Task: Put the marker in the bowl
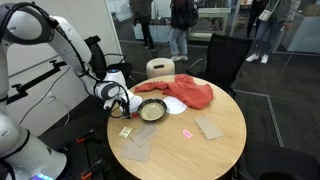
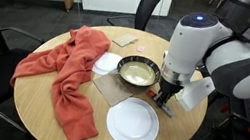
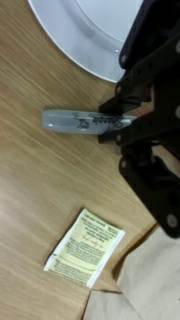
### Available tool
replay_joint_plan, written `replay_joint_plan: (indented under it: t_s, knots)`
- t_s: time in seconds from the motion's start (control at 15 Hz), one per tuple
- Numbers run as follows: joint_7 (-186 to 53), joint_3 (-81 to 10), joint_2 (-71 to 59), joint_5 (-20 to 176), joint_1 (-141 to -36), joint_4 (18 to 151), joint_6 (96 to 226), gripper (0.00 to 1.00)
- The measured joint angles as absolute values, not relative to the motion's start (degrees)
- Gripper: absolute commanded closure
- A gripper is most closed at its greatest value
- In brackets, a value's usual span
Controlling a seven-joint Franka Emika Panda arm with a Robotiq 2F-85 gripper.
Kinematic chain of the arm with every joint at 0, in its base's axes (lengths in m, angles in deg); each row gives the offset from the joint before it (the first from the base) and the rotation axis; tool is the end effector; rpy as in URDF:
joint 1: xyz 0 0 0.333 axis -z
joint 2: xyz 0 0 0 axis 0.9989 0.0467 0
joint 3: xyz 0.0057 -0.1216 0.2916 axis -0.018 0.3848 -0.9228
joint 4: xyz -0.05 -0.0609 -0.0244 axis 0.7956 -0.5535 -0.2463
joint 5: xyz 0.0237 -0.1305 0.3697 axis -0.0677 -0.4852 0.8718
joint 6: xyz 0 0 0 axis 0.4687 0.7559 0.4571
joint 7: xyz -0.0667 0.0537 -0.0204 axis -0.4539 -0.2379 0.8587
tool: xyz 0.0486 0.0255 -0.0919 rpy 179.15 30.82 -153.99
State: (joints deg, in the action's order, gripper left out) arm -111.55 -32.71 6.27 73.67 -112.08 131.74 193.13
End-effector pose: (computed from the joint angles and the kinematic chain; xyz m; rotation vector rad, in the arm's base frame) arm 0.4425 0.1423 0.1001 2.9806 -0.6399 0.0256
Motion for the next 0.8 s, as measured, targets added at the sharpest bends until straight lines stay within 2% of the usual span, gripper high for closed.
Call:
replay_joint_plan:
  t_s: [0.4, 0.8]
  knots:
    - [-111.7, -32.2, 1.3, 72.9, -116.9, 136.2, 193.1, 0.94]
    - [-119.3, -22.6, -4.7, 62.7, -126.3, 138.3, 193.1, 0.94]
